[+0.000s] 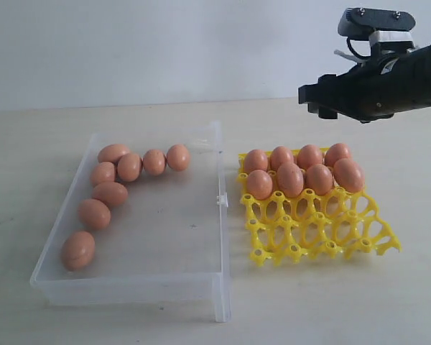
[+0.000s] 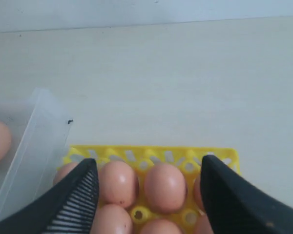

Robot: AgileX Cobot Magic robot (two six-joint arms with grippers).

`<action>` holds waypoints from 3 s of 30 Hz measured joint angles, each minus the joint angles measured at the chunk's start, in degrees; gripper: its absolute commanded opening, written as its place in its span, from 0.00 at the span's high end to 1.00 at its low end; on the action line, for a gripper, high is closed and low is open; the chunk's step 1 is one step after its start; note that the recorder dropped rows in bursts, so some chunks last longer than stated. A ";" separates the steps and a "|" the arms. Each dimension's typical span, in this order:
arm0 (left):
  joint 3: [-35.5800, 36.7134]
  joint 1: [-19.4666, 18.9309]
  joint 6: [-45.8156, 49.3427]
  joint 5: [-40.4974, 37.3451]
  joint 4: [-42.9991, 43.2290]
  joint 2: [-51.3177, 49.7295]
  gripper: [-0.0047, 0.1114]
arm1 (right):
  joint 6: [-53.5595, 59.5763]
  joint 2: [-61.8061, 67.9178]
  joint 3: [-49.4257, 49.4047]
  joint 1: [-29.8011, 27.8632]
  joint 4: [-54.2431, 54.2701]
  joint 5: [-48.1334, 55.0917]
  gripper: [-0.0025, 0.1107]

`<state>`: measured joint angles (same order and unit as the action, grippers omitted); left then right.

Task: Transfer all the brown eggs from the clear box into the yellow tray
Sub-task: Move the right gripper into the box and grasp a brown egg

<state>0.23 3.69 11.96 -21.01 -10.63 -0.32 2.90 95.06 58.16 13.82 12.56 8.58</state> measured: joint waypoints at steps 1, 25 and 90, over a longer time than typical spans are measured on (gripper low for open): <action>0.00 0.00 0.00 0.00 0.00 0.00 0.96 | 0.00 -0.11 0.02 0.11 -0.19 0.77 0.46; 0.00 0.00 0.00 0.00 0.00 0.00 0.96 | 17.46 13.63 21.58 23.40 19.29 33.99 0.48; 0.00 0.00 0.00 0.00 0.00 0.00 0.96 | 22.63 49.25 64.70 33.11 8.25 39.52 0.98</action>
<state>0.23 3.69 11.96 -21.01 -10.63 -0.32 25.53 144.32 122.86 46.93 20.80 48.11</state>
